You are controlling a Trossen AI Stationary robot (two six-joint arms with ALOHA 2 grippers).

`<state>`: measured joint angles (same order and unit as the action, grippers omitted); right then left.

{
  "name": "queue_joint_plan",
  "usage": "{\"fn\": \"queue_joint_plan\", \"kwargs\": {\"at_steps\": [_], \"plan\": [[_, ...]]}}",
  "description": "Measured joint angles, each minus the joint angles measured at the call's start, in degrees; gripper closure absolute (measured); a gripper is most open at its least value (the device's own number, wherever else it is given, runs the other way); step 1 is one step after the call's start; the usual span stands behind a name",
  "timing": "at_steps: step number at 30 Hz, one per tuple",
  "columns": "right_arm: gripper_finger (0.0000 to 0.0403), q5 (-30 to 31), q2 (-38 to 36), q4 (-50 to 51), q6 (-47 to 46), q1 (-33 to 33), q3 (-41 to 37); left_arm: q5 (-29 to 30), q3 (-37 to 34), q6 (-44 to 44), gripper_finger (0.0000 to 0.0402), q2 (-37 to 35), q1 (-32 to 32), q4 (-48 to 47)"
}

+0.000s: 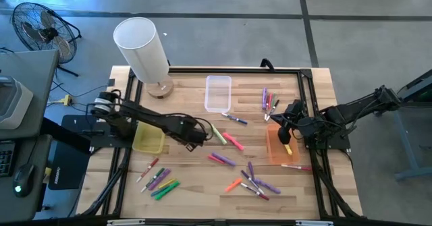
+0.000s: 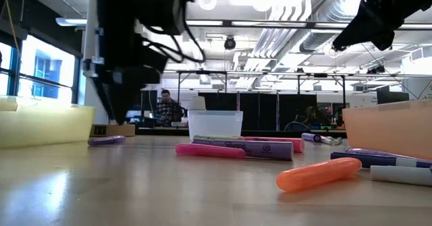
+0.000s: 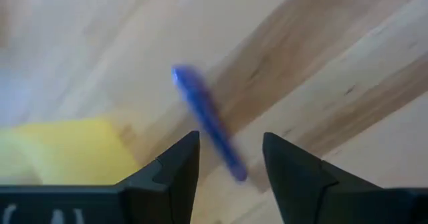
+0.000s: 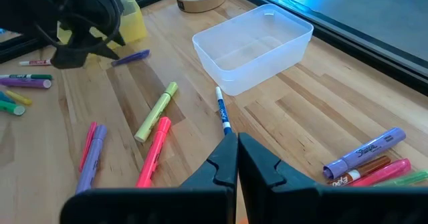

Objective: Pick & Place Markers
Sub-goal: Put the purple pen into the yellow bin

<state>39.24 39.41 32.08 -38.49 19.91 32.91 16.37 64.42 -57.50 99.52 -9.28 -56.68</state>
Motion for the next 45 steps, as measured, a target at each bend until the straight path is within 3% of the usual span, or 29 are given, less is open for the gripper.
{"fn": "queue_joint_plan", "kwargs": {"at_steps": [15, 19, 25, 34, 39, 45], "plan": [[0.0402, 0.2, 0.2, -0.5, 0.0, 0.0, 0.0, -6.1, -10.3, -3.1, 0.0239, -0.2, 4.1, 11.5], [0.0401, 0.2, 0.2, -0.5, 0.0, 0.0, 0.0, -7.7, -11.8, -0.8, 0.0267, -0.3, 4.1, 15.0], [0.0402, 0.3, 0.3, -0.7, -0.1, 0.0, 0.0, -8.8, -11.9, 4.5, 0.0373, -0.3, 4.1, 16.3], [0.0402, 0.1, 1.5, -2.4, -0.4, 0.0, 0.0, -9.6, -9.1, 14.0, 0.0369, 0.3, 4.1, 12.5], [0.0402, -0.4, 7.1, -4.9, -0.5, 0.0, 0.0, -8.3, -5.2, 19.0, 0.0375, 0.6, 4.0, 8.4], [0.0401, -0.2, 15.0, -10.7, -0.2, 0.0, 0.0, -7.4, -1.8, 21.8, 0.0375, -3.9, 4.0, 4.2]]}}
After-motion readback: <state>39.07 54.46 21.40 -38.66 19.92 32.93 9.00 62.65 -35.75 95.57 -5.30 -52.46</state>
